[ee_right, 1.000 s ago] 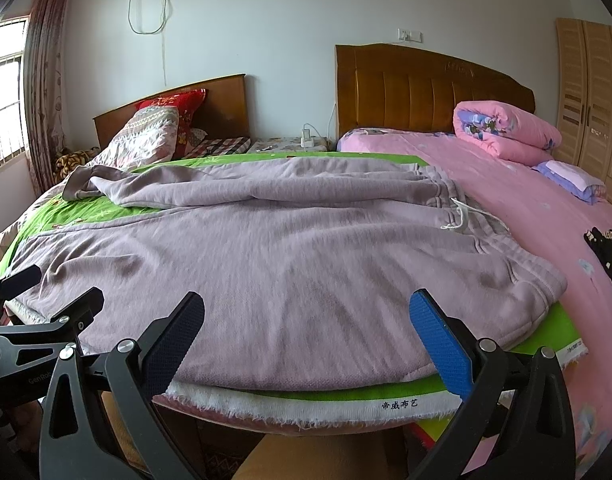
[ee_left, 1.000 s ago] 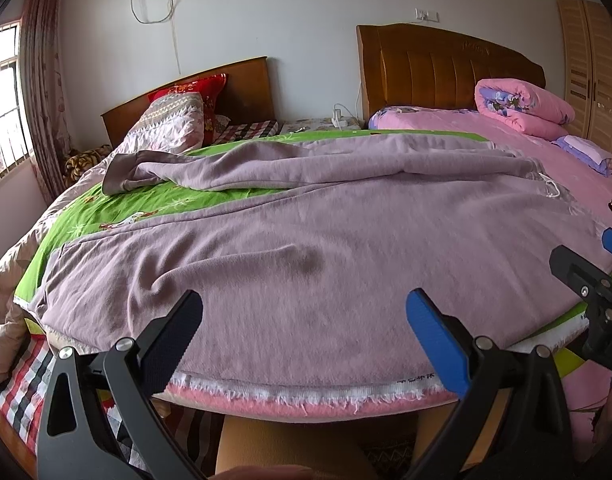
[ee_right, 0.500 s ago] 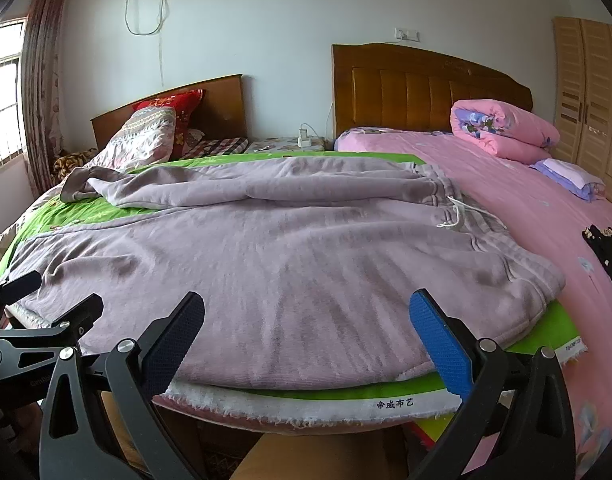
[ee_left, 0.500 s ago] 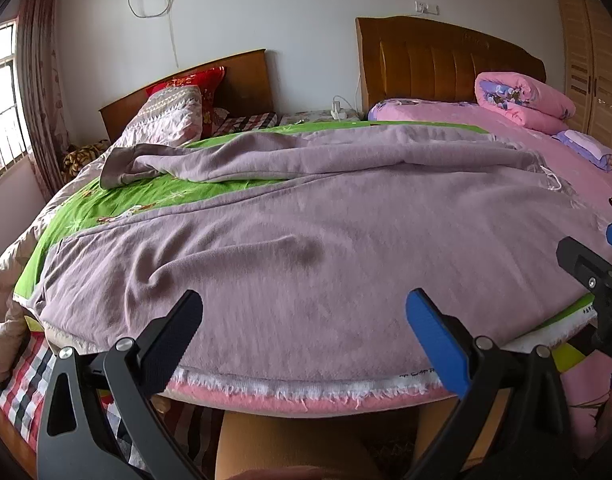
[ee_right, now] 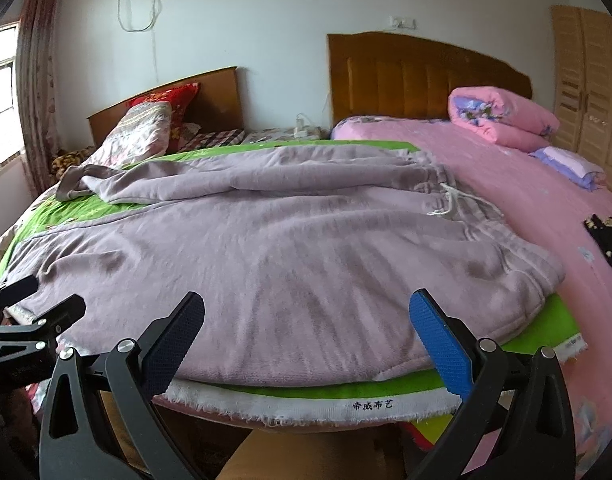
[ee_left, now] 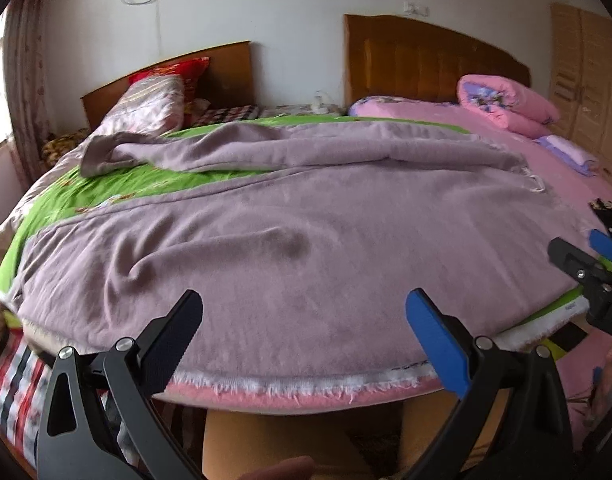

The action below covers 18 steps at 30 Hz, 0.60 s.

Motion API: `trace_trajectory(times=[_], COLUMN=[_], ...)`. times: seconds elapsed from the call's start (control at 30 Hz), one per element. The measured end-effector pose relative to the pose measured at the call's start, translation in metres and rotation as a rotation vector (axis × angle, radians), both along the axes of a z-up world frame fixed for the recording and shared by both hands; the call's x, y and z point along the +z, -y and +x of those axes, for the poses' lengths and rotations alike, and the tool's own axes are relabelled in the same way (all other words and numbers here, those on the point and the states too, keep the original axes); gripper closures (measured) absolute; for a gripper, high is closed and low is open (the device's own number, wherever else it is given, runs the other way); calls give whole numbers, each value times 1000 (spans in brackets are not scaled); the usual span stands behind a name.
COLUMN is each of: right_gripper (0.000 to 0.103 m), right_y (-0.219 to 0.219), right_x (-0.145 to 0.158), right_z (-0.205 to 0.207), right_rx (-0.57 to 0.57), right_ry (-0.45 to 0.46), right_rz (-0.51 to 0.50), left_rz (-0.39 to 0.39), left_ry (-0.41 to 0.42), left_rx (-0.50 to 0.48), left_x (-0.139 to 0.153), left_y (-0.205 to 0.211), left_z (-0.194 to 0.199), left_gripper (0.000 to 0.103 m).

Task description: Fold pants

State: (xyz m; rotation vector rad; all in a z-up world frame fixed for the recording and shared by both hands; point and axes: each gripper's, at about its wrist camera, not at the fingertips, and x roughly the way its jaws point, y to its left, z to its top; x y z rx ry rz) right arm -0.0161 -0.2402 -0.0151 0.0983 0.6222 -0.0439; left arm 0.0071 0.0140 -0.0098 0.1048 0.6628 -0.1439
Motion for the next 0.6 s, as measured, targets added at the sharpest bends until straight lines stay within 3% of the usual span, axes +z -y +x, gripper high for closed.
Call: trace_trajectory(times=[0.07,0.2,0.27,0.3,0.4,0.43,0.5,0.6], right_gripper=[4,4,4,4,4,4,4,4], right_y=[4,14,22,26,43,53,76,115], right_x=[7,38,52,55,59,57,48,33], right_z=[8,48,67,78,120,141,182,253], right_rx=[64,155,174,174,212,228,232,241], right_ry=[-4,-19,-8,-14,-51,-79,-135,-194], right_rz=[18,-64,-80,-88,-85,-72,-36,26], left_rz=[72,201,231,231,163,143,95,-31], left_ry=[48,125,109,44,-192,-221,-211,-180], left_rx=[-19,-37,-47,-63,-178,-175,-165,-233], left_x=[13,44,54,55,40,36,34,38], left_y=[1,6,7,7,11,11,10,8], left_z=[8,40,66,87,142,155,181,221], left_gripper=[1,1,1,1,1,1,2,1])
